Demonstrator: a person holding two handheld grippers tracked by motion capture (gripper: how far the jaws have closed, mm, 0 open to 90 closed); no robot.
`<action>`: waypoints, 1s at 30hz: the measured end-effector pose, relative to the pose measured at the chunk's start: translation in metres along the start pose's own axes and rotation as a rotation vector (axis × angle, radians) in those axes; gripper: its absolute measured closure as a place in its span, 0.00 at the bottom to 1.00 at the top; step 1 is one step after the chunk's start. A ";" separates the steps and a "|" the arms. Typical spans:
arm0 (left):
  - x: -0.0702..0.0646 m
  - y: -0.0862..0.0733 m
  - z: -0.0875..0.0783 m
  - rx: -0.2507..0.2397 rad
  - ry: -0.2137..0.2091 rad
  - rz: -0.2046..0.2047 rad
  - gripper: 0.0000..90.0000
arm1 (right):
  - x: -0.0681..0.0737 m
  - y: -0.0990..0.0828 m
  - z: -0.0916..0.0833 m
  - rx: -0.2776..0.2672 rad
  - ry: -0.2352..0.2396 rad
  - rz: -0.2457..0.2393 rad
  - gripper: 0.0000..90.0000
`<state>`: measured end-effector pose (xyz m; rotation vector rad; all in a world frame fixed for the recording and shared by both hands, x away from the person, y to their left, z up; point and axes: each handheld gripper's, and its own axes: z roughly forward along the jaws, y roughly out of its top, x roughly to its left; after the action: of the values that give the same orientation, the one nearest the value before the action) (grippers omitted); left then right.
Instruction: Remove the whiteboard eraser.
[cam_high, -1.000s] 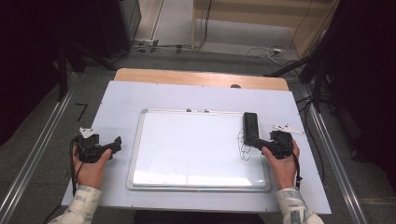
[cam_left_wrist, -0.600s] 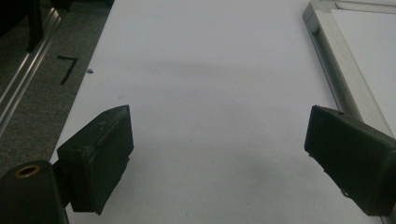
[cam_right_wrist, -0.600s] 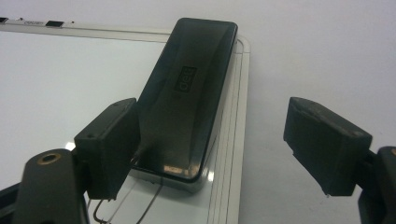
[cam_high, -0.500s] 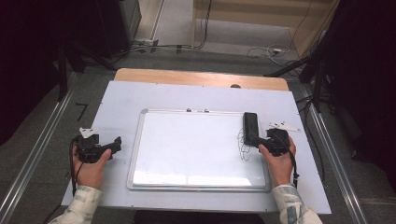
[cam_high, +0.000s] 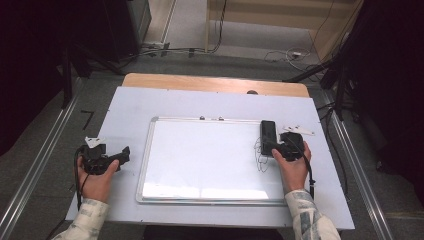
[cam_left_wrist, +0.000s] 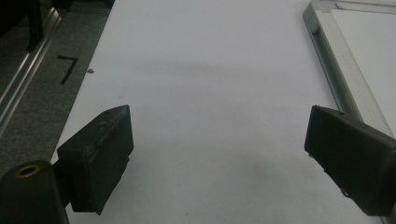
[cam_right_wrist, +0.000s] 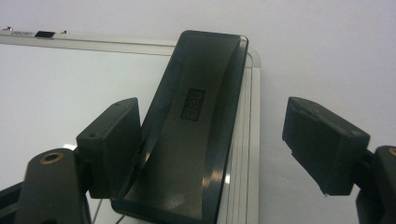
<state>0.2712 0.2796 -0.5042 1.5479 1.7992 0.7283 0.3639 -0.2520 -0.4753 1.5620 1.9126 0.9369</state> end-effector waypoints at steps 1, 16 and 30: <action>0.000 0.000 0.000 0.000 0.000 0.000 0.10 | 0.000 0.001 0.001 0.001 -0.002 0.003 0.21; 0.000 0.000 0.000 0.002 -0.005 -0.001 0.10 | 0.013 0.018 0.023 0.018 -0.039 -0.008 0.23; 0.001 0.000 0.001 0.001 -0.009 -0.002 0.10 | 0.015 0.023 0.040 0.055 -0.082 0.030 0.38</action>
<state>0.2717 0.2805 -0.5046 1.5475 1.7945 0.7180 0.4049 -0.2265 -0.4824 1.6396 1.8775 0.8264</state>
